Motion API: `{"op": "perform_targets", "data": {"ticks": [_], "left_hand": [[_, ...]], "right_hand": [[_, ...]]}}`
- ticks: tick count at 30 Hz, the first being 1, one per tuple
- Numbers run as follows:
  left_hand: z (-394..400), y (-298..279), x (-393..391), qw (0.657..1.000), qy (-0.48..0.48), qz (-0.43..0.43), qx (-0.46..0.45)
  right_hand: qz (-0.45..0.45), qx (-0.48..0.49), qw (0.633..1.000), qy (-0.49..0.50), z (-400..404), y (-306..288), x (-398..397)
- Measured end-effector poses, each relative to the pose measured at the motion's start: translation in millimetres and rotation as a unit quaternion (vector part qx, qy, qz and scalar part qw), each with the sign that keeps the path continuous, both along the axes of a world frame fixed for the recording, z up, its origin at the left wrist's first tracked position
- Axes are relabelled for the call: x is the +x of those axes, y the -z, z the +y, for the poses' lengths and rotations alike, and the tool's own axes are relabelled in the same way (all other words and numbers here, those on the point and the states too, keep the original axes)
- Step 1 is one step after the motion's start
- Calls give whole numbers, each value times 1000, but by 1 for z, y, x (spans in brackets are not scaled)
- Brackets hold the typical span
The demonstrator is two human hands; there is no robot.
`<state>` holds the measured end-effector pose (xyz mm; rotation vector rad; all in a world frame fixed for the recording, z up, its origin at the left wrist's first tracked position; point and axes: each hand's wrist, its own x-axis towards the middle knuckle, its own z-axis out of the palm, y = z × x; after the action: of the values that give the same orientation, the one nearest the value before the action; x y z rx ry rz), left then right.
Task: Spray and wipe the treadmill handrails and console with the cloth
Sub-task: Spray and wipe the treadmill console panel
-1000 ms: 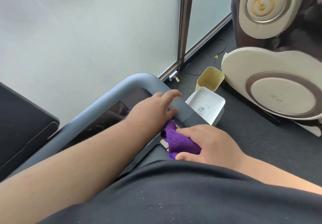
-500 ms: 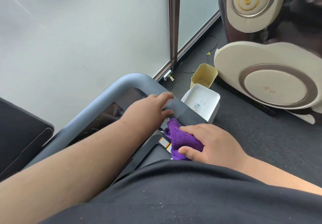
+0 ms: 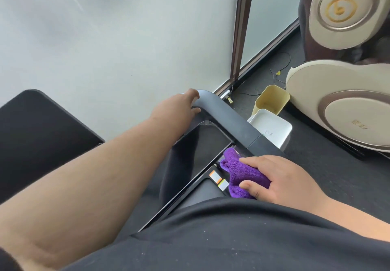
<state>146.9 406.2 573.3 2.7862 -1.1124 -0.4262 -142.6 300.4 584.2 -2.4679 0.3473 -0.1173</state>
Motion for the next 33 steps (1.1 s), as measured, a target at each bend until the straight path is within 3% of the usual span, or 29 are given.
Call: {"op": "perform_targets", "data": {"ticks": [8,19,25,29,33], "left_hand": [[36,-8,-4,998,-55,-15,-30],[97,-13,-9,992,-127,-17,1],[85,-16,-49,996,-82,20,-42],[66,-17,-91,996,-4,11,-86],[52,-18,-114,992,6,70,-107]], "right_hand": [[13,31,999,-15,8,-9,26],[16,40,997,-68,33,-11,72],[27,119,993,3,30,-15,53],[-8,168,976,138,3,-16,16],[-21,98,973,210,-23,-12,-1]]}}
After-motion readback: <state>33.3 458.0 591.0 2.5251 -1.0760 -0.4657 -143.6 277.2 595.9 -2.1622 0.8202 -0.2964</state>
